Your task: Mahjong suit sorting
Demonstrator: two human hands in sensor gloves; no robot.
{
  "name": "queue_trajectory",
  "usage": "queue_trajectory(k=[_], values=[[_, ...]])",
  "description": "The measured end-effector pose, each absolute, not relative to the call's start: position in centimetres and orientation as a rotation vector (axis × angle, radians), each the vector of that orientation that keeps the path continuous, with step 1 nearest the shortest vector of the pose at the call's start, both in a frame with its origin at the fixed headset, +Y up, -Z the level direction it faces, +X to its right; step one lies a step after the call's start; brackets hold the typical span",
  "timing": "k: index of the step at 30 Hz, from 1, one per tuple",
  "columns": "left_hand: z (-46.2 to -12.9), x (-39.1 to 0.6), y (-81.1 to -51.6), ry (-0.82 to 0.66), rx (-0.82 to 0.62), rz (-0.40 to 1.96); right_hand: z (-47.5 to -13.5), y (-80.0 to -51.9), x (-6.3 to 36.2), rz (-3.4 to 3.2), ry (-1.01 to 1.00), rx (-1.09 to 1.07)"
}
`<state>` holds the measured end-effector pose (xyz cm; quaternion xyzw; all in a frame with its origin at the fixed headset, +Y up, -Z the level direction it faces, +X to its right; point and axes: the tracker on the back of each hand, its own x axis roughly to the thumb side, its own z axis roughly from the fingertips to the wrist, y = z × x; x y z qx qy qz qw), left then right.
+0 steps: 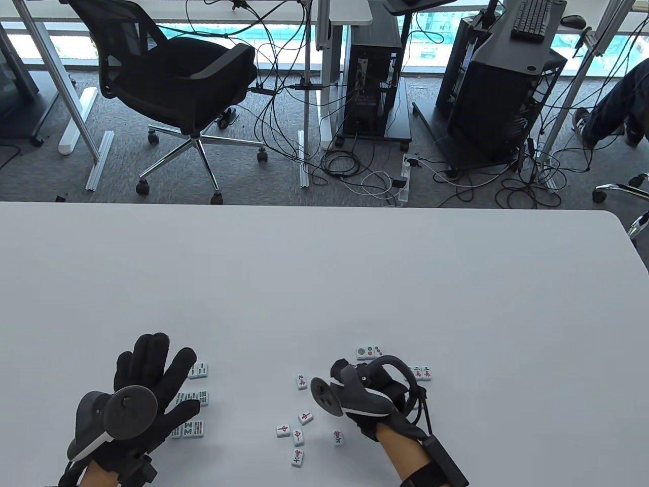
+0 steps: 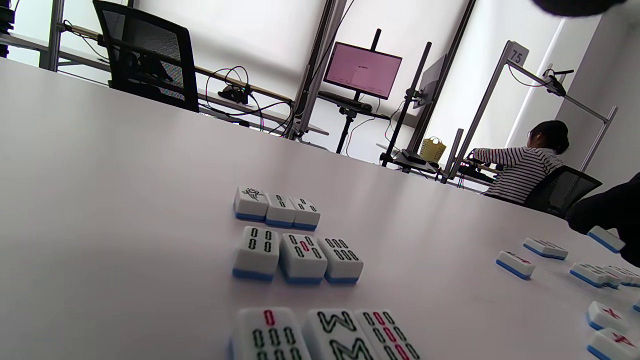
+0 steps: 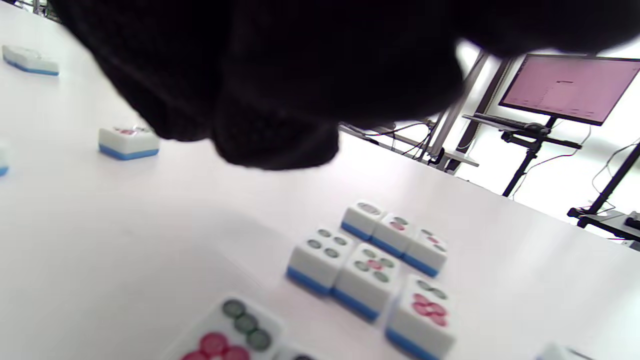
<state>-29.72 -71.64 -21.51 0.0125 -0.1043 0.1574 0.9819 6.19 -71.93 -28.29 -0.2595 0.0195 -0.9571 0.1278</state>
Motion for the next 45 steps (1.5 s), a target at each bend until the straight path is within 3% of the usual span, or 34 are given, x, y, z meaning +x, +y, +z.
queue_trajectory(k=[6, 13, 23, 45], values=[[-21.5, -29.9, -71.6, -0.202, 0.031, 0.319, -27.4, -69.2, 13.5, -2.874, 0.065, -0.518], [-21.5, -29.9, -71.6, -0.195, 0.025, 0.309, -25.0, -72.2, 18.2, -2.861, -0.168, -0.396], [-21.5, -29.7, -71.7, -0.192, 0.004, 0.294, -23.3, -75.8, 17.5, -2.84, -0.268, -0.489], [-21.6, -29.5, -71.8, -0.201, 0.004, 0.293, -23.8, -76.7, 18.5, -2.805, -0.299, -0.358]])
